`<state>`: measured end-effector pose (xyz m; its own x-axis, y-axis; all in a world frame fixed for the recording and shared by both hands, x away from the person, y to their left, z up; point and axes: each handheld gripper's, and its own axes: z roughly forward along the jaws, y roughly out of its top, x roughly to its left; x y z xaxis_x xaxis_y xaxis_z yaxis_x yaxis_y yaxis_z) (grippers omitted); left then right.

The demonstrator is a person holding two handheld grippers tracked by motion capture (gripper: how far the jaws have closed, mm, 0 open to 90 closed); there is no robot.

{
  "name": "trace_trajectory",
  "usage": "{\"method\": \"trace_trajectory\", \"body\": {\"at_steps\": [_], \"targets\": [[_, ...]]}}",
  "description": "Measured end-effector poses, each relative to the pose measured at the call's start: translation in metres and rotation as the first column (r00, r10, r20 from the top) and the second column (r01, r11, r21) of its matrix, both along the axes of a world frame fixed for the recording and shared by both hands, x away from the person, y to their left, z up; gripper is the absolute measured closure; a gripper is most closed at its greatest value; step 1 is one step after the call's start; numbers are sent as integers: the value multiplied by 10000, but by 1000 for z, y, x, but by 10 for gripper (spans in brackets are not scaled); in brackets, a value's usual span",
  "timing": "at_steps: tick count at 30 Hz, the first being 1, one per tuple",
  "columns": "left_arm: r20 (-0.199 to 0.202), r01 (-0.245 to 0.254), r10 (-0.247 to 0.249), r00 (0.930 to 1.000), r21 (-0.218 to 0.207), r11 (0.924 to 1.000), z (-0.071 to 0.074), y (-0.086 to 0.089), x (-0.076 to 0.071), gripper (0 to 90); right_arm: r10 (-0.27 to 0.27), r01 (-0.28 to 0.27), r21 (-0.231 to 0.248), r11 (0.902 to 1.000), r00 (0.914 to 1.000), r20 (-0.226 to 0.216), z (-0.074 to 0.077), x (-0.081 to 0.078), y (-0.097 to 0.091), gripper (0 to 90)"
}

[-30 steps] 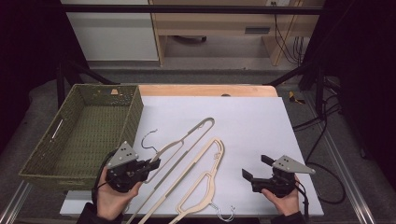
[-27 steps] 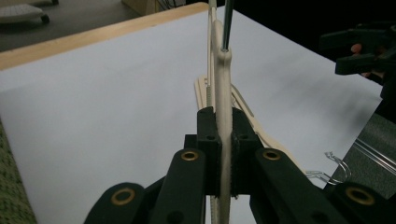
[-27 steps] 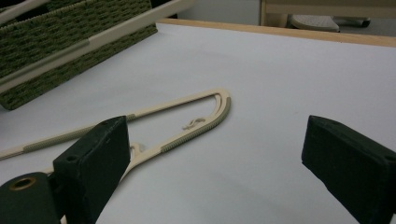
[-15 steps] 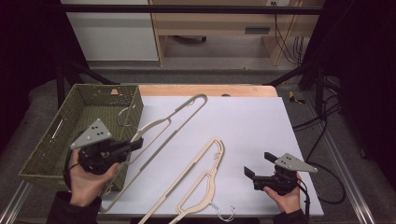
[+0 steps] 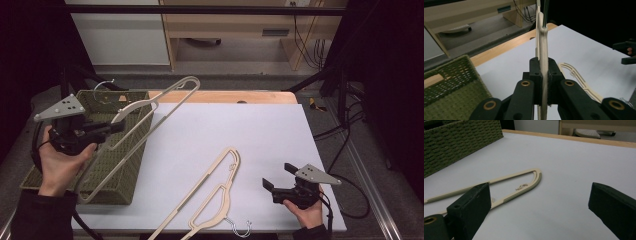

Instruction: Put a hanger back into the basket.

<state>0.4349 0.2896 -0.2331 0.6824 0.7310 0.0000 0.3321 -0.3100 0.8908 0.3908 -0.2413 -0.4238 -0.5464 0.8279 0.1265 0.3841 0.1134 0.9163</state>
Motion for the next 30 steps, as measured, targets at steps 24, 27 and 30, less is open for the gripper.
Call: {"method": "trace_trajectory", "body": {"at_steps": [24, 27, 30], "targets": [[-98, -1057, 1067, 9942, 713, 9918, -18, 90, 52, 853, 46, -45, -95, 9999, 10000, 33, -2, 0, 2, 51], [-173, -1213, 1231, 9922, 795, 9894, -22, 95, 55, 853, 20, -20, -94, 10000, 10000, -17, -2, 1, 3, 51], [-213, -1349, 1369, 9904, 779, 9878, -31, 103, 60, 853, 19, -19, -101, 9999, 10000, -14, -2, 1, 3, 52]]}}
